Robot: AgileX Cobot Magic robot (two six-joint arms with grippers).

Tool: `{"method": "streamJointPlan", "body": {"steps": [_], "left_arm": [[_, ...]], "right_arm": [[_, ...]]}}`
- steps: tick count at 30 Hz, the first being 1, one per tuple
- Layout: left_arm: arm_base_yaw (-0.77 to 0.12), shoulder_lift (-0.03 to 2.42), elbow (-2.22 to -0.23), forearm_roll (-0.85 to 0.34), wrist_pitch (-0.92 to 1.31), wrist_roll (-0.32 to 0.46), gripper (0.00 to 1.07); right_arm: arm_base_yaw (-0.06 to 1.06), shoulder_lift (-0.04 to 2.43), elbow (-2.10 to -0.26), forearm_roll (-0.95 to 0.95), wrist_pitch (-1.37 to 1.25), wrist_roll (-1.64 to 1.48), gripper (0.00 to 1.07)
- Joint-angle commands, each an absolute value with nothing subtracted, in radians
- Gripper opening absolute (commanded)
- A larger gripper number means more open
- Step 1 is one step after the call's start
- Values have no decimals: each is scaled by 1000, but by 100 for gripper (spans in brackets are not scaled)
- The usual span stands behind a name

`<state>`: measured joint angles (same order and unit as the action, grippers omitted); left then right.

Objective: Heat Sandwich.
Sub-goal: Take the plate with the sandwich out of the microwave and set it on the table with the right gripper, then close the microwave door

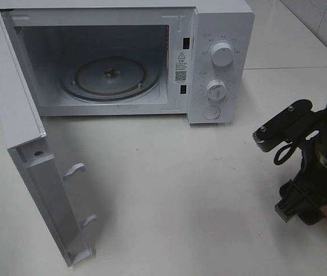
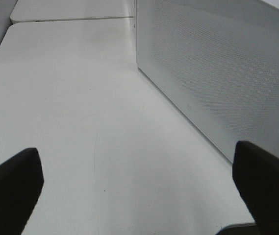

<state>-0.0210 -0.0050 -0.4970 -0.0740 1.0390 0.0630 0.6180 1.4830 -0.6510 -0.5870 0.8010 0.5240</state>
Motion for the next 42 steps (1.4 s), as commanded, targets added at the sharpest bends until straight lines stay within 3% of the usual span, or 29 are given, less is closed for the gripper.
{"method": "streamJointPlan", "body": {"steps": [1, 22, 39, 42], "left_arm": [[-19, -25, -494, -77, 1039, 66, 104], [-19, -25, -494, -77, 1039, 66, 104], [-19, -25, -494, -77, 1039, 66, 104], [-19, -25, -494, -77, 1039, 66, 104]], "right_arm": [[616, 1396, -651, -519, 810, 436, 79], [619, 895, -651, -239, 991, 174, 79], [616, 549, -650, -217, 1146, 157, 78], [548, 486, -650, -198, 1167, 152, 77]]}}
